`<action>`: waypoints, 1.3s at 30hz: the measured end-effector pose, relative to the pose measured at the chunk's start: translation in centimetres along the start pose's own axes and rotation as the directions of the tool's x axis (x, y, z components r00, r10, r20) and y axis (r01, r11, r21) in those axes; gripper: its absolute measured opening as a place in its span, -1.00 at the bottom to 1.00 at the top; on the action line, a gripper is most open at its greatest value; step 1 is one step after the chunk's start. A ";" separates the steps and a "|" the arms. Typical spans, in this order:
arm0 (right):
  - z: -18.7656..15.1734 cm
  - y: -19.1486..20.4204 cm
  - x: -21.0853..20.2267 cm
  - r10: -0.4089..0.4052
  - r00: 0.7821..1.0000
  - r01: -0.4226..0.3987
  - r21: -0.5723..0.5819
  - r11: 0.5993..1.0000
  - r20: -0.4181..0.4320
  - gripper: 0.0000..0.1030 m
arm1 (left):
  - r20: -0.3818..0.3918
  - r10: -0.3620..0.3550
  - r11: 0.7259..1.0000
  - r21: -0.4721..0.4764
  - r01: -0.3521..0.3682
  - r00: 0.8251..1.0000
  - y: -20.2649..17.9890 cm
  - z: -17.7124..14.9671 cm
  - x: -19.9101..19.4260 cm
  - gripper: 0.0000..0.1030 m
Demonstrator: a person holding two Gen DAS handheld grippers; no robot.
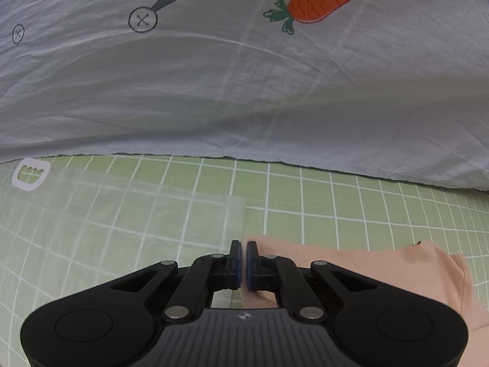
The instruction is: Fold clothes
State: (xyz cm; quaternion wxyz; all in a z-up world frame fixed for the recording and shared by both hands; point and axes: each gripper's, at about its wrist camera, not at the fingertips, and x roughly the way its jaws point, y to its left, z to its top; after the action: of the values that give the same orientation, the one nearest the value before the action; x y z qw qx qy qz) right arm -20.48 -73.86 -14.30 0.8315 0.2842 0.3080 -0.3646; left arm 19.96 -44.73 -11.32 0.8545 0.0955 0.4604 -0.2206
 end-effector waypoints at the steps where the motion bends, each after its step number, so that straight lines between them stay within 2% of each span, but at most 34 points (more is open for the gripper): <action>1: 0.2 -0.2 -0.5 0.001 1.000 -0.001 0.007 1.000 0.014 -0.93 | 0.004 0.003 1.000 0.009 -0.003 1.000 -0.3 0.5 -0.2 -0.93; 7: 1.3 -1.3 -2.7 -0.037 0.996 0.036 0.018 0.999 0.079 -0.94 | -0.008 0.024 0.999 0.038 -0.024 1.000 -1.8 2.1 0.3 -0.93; 12: 1.2 -2.3 -1.6 -0.075 0.996 0.074 0.036 0.997 0.052 -0.94 | -0.035 0.036 0.997 0.076 -0.033 0.999 -3.3 2.6 2.7 -0.91; 13: 1.1 -2.4 -1.3 -0.083 0.996 0.081 0.039 0.996 0.045 -0.94 | -0.022 0.024 0.996 0.086 -0.022 0.999 -3.4 2.6 2.7 -0.82; 15: 0.9 -2.6 -0.6 -0.101 0.994 0.100 0.042 0.994 0.029 -0.94 | 0.014 -0.008 0.995 0.100 0.007 1.000 -3.4 2.5 2.3 -0.49; 16: 0.8 -2.7 -0.2 -0.103 0.994 0.102 0.046 0.994 0.023 -0.94 | 0.033 -0.024 0.995 0.098 0.021 0.999 -3.2 2.5 1.9 -0.06; 17: 0.7 -2.8 0.2 -0.106 0.994 0.105 0.051 0.993 0.017 -0.93 | 0.040 -0.026 0.996 0.091 0.022 0.999 -2.8 2.1 1.5 0.21; 18: 0.7 -2.9 0.5 -0.113 0.994 0.112 0.055 0.992 0.009 -0.93 | 0.041 -0.019 0.997 0.080 0.016 0.999 -2.4 1.6 1.1 0.29; 21: 0.3 -2.8 1.6 -0.155 0.988 0.155 0.056 0.986 -0.015 -0.90 | 0.042 0.001 0.999 0.047 -0.003 0.999 -1.2 0.2 -0.1 0.31; 24: -0.2 -2.5 2.4 -0.204 0.979 0.205 0.048 0.978 -0.028 -0.76 | 0.042 0.021 1.000 0.014 -0.022 0.999 0.0 -1.3 -1.2 0.32; 25: -0.3 -2.3 2.4 -0.219 0.975 0.219 0.043 0.975 -0.026 -0.55 | 0.042 0.028 1.000 0.003 -0.028 0.999 0.4 -1.8 -1.6 0.32; 26: -0.4 -2.0 2.3 -0.234 0.972 0.235 0.042 0.971 -0.020 -0.23 | 0.042 0.035 0.999 -0.008 -0.035 0.999 0.8 -2.3 -2.0 0.32; 28: -0.7 -1.4 1.6 -0.258 0.966 0.258 0.042 0.965 0.006 -0.09 | 0.042 0.048 0.998 -0.030 -0.047 0.998 1.7 -3.3 -2.8 0.35; 29: -0.9 -1.0 1.0 -0.263 0.964 0.262 0.037 0.964 0.025 0.02 | 0.041 0.055 0.998 -0.041 -0.054 0.998 2.1 -3.8 -3.2 0.43; 30: -1.1 -0.7 0.4 -0.269 0.962 0.268 0.032 0.963 0.037 0.14 | 0.042 0.056 0.996 -0.070 -0.053 0.998 2.6 -4.4 -3.9 0.46; 31: -1.4 -0.3 -0.2 -0.274 0.961 0.273 0.031 0.962 0.047 0.38 | 0.045 0.056 0.994 -0.096 -0.052 0.997 3.1 -5.2 -4.8 0.47; 32: -1.7 0.1 -0.9 -0.271 0.961 0.270 0.034 0.962 0.055 0.48 | 0.048 0.059 0.992 -0.115 -0.053 0.997 3.5 -5.9 -5.8 0.47; 34: -2.5 1.0 -2.1 -0.239 0.969 0.238 0.040 0.971 0.055 0.49 | 0.049 0.064 0.989 -0.133 -0.057 0.997 4.2 -7.6 -7.7 0.50; 36: -3.7 2.1 -3.1 -0.180 0.983 0.178 0.048 0.983 0.038 0.49 | 0.041 0.068 0.992 -0.112 -0.063 0.997 4.3 -9.4 -9.5 0.52; 39: -6.6 4.5 -4.4 -0.054 0.998 0.055 0.044 0.998 -0.024 0.47 | 0.004 0.017 0.995 -0.099 -0.017 1.000 3.9 -12.9 -11.8 0.53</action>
State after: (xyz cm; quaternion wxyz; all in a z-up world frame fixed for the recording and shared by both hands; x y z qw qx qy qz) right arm -21.39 -64.78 -14.24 0.8111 0.2982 0.3170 -0.3908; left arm 6.56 -33.14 -8.89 0.8612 0.0563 0.4679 -0.1905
